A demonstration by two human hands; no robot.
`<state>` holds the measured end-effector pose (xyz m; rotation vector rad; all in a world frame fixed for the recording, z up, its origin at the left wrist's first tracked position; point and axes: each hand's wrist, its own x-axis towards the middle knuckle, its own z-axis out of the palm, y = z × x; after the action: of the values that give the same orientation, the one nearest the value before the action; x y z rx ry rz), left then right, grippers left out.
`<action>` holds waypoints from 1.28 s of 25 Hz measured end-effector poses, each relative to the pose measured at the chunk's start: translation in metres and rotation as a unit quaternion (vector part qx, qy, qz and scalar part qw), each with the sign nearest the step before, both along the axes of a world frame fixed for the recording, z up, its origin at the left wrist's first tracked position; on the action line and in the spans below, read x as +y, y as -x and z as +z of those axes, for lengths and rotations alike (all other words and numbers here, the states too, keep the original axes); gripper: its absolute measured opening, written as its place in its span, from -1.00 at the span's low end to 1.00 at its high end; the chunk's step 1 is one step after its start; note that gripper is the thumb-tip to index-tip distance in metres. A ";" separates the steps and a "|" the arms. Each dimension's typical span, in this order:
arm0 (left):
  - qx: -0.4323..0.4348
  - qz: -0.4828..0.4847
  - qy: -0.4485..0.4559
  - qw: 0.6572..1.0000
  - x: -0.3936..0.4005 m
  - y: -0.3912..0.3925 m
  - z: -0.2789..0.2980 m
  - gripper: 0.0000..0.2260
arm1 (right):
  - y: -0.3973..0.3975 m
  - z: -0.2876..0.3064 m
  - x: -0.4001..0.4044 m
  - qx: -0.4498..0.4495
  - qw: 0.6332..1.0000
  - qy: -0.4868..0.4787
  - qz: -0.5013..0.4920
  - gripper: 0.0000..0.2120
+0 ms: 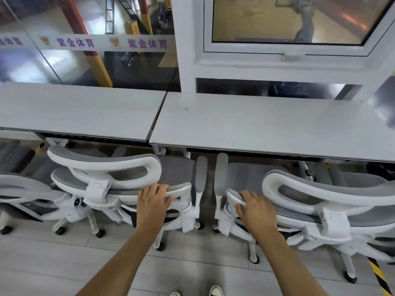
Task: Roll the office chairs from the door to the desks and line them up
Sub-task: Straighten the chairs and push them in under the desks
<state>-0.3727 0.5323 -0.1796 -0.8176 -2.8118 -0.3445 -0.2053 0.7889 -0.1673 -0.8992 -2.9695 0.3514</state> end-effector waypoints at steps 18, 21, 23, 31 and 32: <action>0.027 0.081 -0.036 0.996 -0.152 -0.054 0.097 -0.64 | 0.085 0.061 -0.202 0.206 0.932 0.050 0.293 -0.60; 0.045 0.102 -0.046 0.993 -0.227 -0.049 0.109 -0.63 | 0.107 0.068 -0.281 0.227 0.922 0.057 0.309 -0.61; 0.053 0.118 -0.048 0.990 -0.277 -0.044 0.114 -0.62 | 0.120 0.068 -0.335 0.234 0.918 0.059 0.316 -0.60; 0.041 0.158 -0.049 0.985 -0.461 -0.013 0.105 -0.66 | 0.166 0.065 -0.522 0.191 0.916 0.075 0.346 -0.58; 0.034 0.161 -0.048 0.985 -0.477 -0.007 0.104 -0.66 | 0.174 0.064 -0.537 0.186 0.915 0.078 0.349 -0.60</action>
<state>-0.3660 0.0553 -0.0756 -0.3395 -2.7743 -0.3857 -0.3795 0.2519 -0.1031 0.2579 -2.7996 0.6811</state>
